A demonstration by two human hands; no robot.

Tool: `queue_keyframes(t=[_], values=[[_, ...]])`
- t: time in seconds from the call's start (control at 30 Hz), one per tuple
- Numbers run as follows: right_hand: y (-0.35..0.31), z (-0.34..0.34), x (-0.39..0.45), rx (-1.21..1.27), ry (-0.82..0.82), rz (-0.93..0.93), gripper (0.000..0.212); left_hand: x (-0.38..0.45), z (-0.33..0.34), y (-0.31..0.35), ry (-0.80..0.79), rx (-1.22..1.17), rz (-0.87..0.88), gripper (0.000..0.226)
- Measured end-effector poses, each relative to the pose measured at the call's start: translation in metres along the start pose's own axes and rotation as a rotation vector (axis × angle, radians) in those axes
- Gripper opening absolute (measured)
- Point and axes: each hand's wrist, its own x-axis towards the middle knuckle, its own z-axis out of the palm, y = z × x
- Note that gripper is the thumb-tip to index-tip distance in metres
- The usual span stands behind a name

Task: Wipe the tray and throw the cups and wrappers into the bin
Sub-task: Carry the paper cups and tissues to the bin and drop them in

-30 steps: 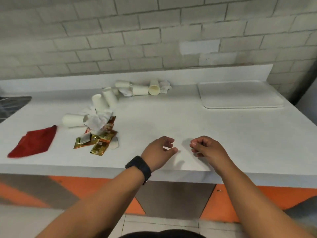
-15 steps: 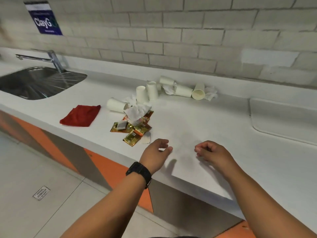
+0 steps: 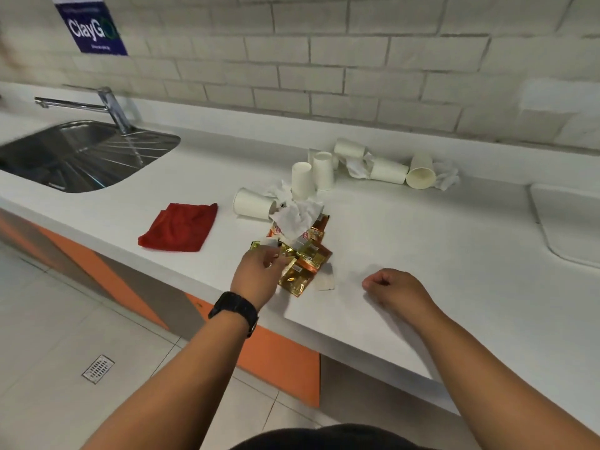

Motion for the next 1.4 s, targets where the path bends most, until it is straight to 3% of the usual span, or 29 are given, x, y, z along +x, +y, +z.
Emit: queue_keyframes(t=[0.17,0.33,0.5,0.67,0.8,1.07,1.4], values=[[-0.033,0.057,0.032,-0.22,0.1,0.011,0.042,0.062,-0.035,-0.036,-0.046,0.197,-0.009,0.047],[-0.066,0.093,0.048,-0.481,0.174,0.103,0.075,0.098,-0.032,-0.046,-0.198,0.396,0.065,0.065],[-0.075,0.109,0.048,-0.552,0.268,0.112,0.06,0.106,-0.023,-0.05,-0.244,0.493,0.2,0.04],[-0.078,0.111,0.045,-0.46,0.254,0.137,0.041,0.103,-0.027,-0.055,-0.235,0.521,0.242,0.056],[-0.076,0.105,0.044,-0.322,0.225,0.183,0.039,0.104,-0.031,-0.055,-0.223,0.403,0.172,0.057],[-0.062,0.087,0.037,-0.131,0.251,0.203,0.033,0.097,-0.041,-0.047,-0.268,0.069,0.056,0.035],[-0.047,0.066,0.018,0.29,0.404,0.178,0.025,0.082,-0.052,-0.004,-0.139,-0.145,0.153,0.022]])
